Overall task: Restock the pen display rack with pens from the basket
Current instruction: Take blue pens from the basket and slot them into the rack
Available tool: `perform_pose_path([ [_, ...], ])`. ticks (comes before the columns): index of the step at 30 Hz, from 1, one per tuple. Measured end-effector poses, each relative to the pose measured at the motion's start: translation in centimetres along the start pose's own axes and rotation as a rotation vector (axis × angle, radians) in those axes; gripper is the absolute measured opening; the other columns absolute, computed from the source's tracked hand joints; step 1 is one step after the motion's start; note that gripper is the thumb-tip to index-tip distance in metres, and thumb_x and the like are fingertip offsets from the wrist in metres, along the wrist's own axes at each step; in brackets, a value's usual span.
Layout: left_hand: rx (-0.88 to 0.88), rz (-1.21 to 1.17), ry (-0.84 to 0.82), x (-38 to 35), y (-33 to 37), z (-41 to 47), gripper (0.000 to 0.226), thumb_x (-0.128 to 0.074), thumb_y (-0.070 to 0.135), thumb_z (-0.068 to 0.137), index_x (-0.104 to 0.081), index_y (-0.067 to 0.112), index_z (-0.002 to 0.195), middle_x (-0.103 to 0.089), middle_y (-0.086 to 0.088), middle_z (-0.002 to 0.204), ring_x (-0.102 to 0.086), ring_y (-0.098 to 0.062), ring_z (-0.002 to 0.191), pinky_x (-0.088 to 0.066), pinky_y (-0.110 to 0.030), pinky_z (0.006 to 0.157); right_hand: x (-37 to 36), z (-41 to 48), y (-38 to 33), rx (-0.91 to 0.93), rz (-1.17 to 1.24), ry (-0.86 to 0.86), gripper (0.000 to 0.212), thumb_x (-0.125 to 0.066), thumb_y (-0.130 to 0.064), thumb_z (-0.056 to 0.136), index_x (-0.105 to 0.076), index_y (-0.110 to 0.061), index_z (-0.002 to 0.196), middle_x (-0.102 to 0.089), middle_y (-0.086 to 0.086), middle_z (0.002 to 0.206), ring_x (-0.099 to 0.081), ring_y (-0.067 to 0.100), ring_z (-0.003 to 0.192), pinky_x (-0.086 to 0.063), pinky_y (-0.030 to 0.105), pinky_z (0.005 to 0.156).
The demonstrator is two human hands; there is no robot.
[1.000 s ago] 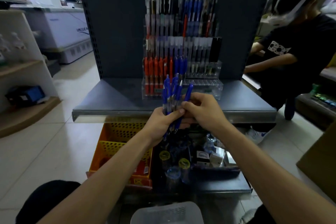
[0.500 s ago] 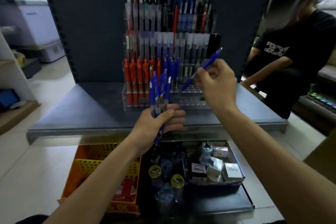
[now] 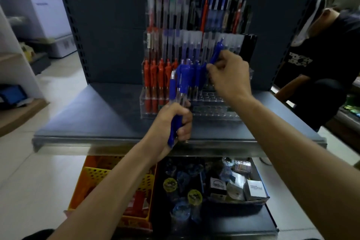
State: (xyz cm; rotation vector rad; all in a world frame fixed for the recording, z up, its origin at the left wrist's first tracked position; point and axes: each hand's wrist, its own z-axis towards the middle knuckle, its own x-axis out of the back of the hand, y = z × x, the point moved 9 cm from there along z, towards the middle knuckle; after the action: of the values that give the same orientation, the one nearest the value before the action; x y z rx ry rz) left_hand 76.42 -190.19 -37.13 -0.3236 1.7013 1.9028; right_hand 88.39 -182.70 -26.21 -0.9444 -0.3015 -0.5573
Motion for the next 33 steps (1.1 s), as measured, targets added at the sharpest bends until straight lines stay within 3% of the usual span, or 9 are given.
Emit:
perform_pose_path([
  [7,-0.094,-0.017,0.024,-0.4,0.9,0.0,0.019,-0.030,0.006,0.093,-0.047,0.009,0.100,-0.047,-0.002,0.066,-0.039,-0.011,0.043,-0.033,-0.023,0.042,-0.6,-0.9,0.8,0.006,-0.078,-0.061,0.002,-0.064,-0.018,0.091,-0.064,-0.016,0.091,-0.069,-0.001,0.078,-0.068,0.018,0.077,-0.058,0.043,0.077],
  [12,-0.150,0.047,0.039,-0.3,1.3,0.0,0.018,-0.035,0.002,0.098,-0.049,0.007,0.106,-0.054,-0.001,0.069,-0.046,-0.012,0.050,-0.040,-0.024,0.047,-2.5,-2.0,1.4,0.018,-0.345,-0.125,0.013,-0.065,-0.028,0.089,-0.071,-0.019,0.097,-0.074,0.000,0.089,-0.068,0.026,0.091,-0.051,0.045,0.089],
  [18,-0.158,0.151,0.054,0.5,0.8,-0.1,0.017,-0.040,0.005,0.100,-0.052,0.009,0.111,-0.059,-0.002,0.076,-0.052,-0.012,0.057,-0.044,-0.026,0.053,-2.7,-2.8,2.7,-0.015,-0.367,-0.055,0.015,-0.064,-0.039,0.090,-0.070,-0.026,0.093,-0.072,-0.006,0.087,-0.063,0.022,0.096,-0.041,0.041,0.095],
  [21,-0.138,0.195,0.063,0.5,0.4,-0.2,0.017,-0.040,0.006,0.101,-0.052,0.009,0.113,-0.064,-0.001,0.080,-0.054,-0.012,0.060,-0.045,-0.026,0.055,-2.7,-3.2,3.1,-0.070,-0.249,-0.081,0.016,-0.065,-0.032,0.090,-0.072,-0.023,0.100,-0.074,-0.003,0.094,-0.066,0.023,0.096,-0.048,0.046,0.094],
  [25,-0.127,0.187,0.068,0.3,0.2,-0.3,0.017,-0.040,0.007,0.101,-0.052,0.007,0.112,-0.066,-0.001,0.081,-0.055,-0.010,0.060,-0.046,-0.024,0.055,-2.2,-5.0,2.8,-0.096,-0.067,-0.101,0.025,-0.058,-0.026,0.095,-0.070,-0.017,0.115,-0.073,-0.002,0.103,-0.066,0.014,0.095,-0.053,0.036,0.089],
  [28,-0.151,0.256,0.073,0.1,0.2,-0.5,0.017,-0.042,0.009,0.100,-0.054,0.008,0.113,-0.069,-0.002,0.084,-0.056,-0.011,0.062,-0.047,-0.025,0.057,-1.0,-6.3,1.7,-0.054,0.126,-0.067,0.024,-0.051,-0.029,0.099,-0.072,-0.016,0.102,-0.072,-0.004,0.091,-0.065,0.010,0.083,-0.054,0.030,0.075],
  [31,-0.179,0.364,0.062,0.0,0.2,-1.1,0.018,-0.045,0.013,0.100,-0.057,0.007,0.112,-0.068,-0.004,0.079,-0.058,-0.014,0.066,-0.048,-0.028,0.063,-1.9,-8.2,0.7,-0.064,0.376,-0.268,0.030,-0.053,-0.032,0.099,-0.071,-0.009,0.092,-0.072,0.014,0.083,-0.069,0.029,0.073,-0.059,0.042,0.071],
  [33,-0.182,0.385,0.059,-0.2,0.1,-1.5,0.019,-0.046,0.013,0.100,-0.058,0.005,0.111,-0.067,-0.003,0.076,-0.062,-0.015,0.069,-0.050,-0.028,0.066,-2.2,-9.3,-0.1,-0.009,0.412,-0.359,0.019,-0.060,-0.027,0.095,-0.070,-0.011,0.095,-0.072,0.014,0.082,-0.069,0.030,0.068,-0.058,0.048,0.071],
])
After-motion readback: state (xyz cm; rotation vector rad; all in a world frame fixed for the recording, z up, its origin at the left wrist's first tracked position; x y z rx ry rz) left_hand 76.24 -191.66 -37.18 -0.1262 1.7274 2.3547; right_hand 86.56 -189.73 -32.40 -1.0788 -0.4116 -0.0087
